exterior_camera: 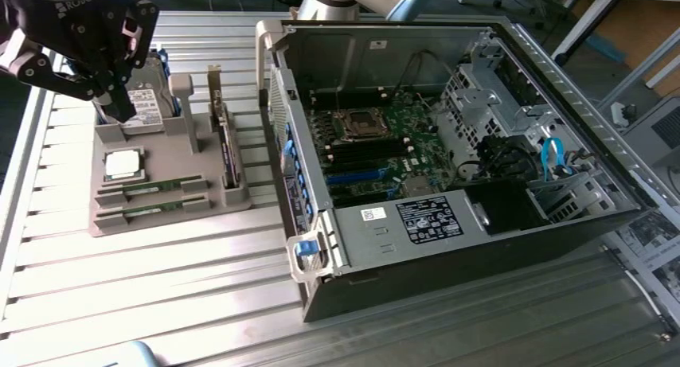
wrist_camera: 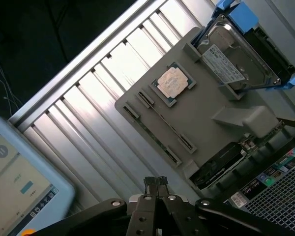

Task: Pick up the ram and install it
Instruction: 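Pick up the ram and move it above insertion slot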

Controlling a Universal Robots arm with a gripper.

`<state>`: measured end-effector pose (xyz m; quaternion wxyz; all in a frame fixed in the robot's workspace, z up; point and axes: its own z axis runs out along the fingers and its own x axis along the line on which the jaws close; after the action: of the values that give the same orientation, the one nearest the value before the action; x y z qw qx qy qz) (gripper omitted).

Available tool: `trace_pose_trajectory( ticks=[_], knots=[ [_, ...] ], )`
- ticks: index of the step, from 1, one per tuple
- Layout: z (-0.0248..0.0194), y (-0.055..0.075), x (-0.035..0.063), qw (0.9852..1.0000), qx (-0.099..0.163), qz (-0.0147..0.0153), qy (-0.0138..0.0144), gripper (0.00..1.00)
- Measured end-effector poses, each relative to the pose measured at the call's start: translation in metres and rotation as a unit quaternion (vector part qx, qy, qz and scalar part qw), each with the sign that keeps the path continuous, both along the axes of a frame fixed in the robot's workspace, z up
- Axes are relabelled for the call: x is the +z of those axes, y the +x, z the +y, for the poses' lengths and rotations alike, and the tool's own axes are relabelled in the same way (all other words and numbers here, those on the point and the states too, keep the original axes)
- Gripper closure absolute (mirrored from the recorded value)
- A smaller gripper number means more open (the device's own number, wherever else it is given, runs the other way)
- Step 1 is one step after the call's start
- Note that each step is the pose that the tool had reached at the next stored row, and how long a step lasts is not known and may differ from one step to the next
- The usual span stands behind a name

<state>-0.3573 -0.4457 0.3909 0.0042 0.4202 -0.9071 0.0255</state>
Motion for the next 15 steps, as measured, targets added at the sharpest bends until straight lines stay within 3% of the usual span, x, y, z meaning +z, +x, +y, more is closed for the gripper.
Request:
trace_pose_trajectory(
  ticks=[15],
  knots=[
    [0.0,0.0,-0.0001,0.9996,0.027,0.0,-0.0059,0.89]
  ],
)
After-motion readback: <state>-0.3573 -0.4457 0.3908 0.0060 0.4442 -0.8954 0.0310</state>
